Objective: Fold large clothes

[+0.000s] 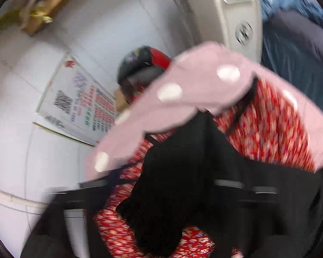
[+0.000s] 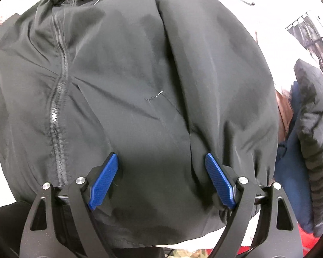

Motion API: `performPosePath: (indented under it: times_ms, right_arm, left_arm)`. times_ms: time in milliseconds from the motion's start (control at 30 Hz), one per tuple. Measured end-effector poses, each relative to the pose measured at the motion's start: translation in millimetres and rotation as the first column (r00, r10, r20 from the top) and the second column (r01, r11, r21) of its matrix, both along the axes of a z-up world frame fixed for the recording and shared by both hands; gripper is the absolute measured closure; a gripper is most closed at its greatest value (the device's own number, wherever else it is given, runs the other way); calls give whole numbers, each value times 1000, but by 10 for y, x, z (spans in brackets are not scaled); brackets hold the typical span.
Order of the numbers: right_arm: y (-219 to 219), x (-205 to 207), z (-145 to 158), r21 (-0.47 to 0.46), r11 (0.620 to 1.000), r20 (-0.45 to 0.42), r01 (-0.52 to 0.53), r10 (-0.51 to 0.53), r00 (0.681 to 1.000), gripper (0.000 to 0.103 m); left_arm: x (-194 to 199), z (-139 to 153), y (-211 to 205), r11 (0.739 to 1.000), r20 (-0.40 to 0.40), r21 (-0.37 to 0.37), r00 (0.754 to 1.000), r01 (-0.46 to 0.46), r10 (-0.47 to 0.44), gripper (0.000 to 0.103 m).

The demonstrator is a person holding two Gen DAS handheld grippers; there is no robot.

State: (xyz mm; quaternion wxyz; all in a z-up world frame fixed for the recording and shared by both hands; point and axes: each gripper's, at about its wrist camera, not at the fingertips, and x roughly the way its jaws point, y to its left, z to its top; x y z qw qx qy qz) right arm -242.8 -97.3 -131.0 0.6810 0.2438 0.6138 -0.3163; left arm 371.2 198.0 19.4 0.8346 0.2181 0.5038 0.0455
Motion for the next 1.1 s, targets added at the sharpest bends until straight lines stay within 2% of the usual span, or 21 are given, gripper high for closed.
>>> performPosePath:
  times_ms: [67,133,200,267,367,433,500,567,600,667,700,767,867,967,1100]
  right_arm:
    - [-1,-24,72,-13,1000,17,21,-21,1000,21]
    - [-25,-86,223,-64,997,37,45,-43,998,21]
    - [-122,-138,398,-113,990,73,86,-78,994,21]
    - [-264,-194,528,-142,982,91,126,-113,989,21]
    - [-451,-240,497,-155,979,42,132,-127,991,21]
    - [-463,-237,367,-168,982,1,87,-88,996,21]
    - [-407,-223,182,-196,980,-83,17,-34,996,23]
    - [-343,-199,-25,-189,981,-145,-54,26,989,51]
    - [-300,-211,-89,-175,982,-150,-74,48,987,56]
    - [-270,-205,-99,-184,977,-134,-104,80,988,86]
    - [-286,-211,-68,-196,975,-132,-109,84,988,89]
    - [-447,-273,124,-232,971,-77,-61,44,996,97]
    - [-916,-425,660,-307,949,54,78,-64,996,99]
    - [-1502,-554,1265,-346,922,184,176,-117,976,99]
    - [-2218,-525,1943,-464,866,217,187,-93,972,99]
  left_arm:
    - [-160,-265,53,1000,10,20,1000,23,-23,6]
    - [-261,-389,100,999,-4,6,999,42,-42,6]
    - [-304,-423,179,999,18,-6,998,52,-52,6]
    - [-362,-280,290,998,68,-40,996,52,-50,6]
    - [-467,-105,435,992,113,-126,994,19,-4,6]
    - [-583,4,522,982,102,-187,995,1,18,6]
    - [-741,32,546,979,96,-204,995,9,11,6]
    - [-973,-43,517,984,85,-174,996,33,-19,6]
    - [-1092,-101,482,986,74,-159,997,48,-37,6]
    - [-1409,-259,426,988,38,-135,996,80,-76,6]
    - [-1506,-319,403,987,26,-135,996,87,-84,6]
    - [-1820,-466,351,985,-5,-142,995,102,-103,6]
    - [-2141,-644,289,980,-67,-179,992,90,-104,6]
    - [-2418,-827,204,975,-127,-205,986,82,-110,6]
    - [-2634,-964,88,974,-159,-203,978,102,-136,6]
